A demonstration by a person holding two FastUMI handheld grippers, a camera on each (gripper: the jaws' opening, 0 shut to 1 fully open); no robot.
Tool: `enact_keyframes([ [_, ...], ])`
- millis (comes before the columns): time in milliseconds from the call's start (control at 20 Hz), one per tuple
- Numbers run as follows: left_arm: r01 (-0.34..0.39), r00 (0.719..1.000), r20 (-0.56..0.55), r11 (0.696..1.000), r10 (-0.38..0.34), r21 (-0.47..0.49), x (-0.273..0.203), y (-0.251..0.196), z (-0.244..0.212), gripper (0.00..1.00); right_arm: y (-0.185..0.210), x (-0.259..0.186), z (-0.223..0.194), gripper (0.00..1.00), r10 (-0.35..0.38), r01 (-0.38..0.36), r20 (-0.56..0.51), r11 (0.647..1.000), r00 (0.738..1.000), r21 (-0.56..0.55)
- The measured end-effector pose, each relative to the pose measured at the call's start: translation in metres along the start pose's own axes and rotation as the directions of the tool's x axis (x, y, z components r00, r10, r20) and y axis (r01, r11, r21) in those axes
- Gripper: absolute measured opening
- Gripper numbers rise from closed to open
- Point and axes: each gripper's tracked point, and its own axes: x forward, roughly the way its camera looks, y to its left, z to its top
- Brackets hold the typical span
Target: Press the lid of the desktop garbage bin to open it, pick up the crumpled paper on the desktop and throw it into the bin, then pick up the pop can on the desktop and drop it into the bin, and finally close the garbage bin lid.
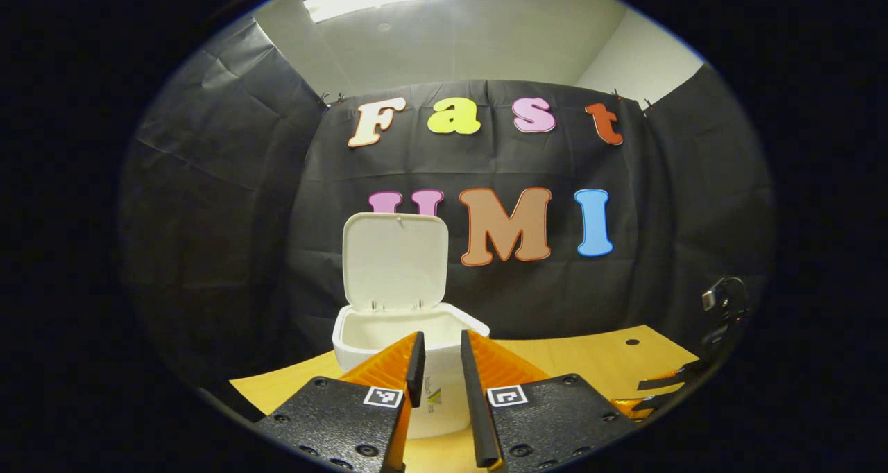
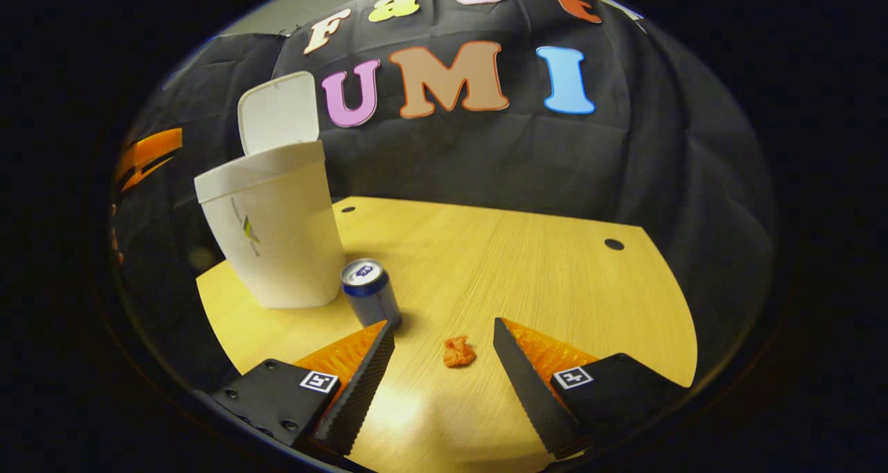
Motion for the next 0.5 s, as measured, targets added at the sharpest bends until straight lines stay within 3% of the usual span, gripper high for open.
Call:
enact_keyframes([
  [100, -0.008, 1.000, -0.025, 1.000, 0.008, -0.003, -0.008, 0.003, -0.009, 0.34, -0.002, 0.015, -0.017, 0.96, 0.004, -0.005, -0.066, 1.000, 0.998, -0.024],
  [250, -0.034, 0.998, -0.048, 0.999, 0.034, 0.002, -0.013, 0.009, -0.016, 0.81, -0.004, 0.040, -0.037, 0.97, 0.012, -0.016, -0.159, 1.000, 0.987, -0.022],
  [300, -0.047, 0.997, -0.054, 0.999, 0.047, 0.012, -0.016, 0.012, -0.019, 0.90, -0.005, 0.046, -0.040, 0.97, 0.017, -0.022, -0.172, 0.999, 0.985, -0.027],
  [500, -0.078, 0.994, -0.069, 0.996, 0.080, 0.034, -0.023, 0.017, -0.025, 0.90, -0.011, 0.065, -0.048, 0.97, 0.027, -0.037, -0.221, 0.998, 0.975, -0.042],
])
